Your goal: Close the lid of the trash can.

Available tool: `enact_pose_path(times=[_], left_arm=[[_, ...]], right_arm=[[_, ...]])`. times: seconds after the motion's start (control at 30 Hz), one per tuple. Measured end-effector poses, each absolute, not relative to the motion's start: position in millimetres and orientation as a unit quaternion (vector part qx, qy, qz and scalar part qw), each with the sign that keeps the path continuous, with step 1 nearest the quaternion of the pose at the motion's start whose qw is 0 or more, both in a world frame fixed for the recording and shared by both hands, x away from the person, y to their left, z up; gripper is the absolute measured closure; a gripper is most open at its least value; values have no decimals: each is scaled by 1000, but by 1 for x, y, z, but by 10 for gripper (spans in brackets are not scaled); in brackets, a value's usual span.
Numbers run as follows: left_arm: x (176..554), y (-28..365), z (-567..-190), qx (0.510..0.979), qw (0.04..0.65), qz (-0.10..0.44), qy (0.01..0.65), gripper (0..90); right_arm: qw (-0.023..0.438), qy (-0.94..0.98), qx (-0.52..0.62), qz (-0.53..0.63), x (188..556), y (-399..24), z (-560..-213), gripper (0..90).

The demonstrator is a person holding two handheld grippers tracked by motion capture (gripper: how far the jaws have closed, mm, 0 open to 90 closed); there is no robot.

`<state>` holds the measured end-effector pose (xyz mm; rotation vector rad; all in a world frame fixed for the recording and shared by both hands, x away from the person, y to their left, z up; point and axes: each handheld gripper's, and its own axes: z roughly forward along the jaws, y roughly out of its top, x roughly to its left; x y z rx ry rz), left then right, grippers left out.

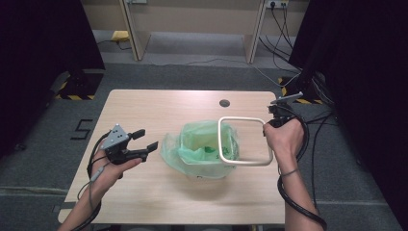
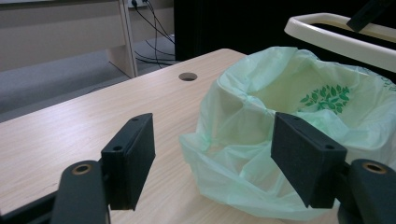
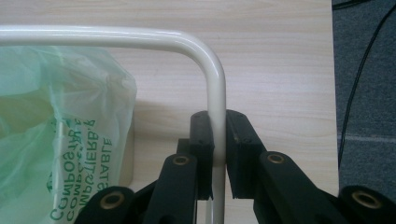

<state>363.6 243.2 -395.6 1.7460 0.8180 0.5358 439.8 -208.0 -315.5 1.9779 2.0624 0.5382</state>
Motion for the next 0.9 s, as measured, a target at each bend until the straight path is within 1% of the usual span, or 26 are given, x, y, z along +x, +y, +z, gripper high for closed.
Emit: enact_pose_path(times=[0.9], left_arm=[[364, 243, -397, 736, 540, 225, 342, 294]], right_arm=[[112, 712, 669, 184, 443, -194, -317, 820]])
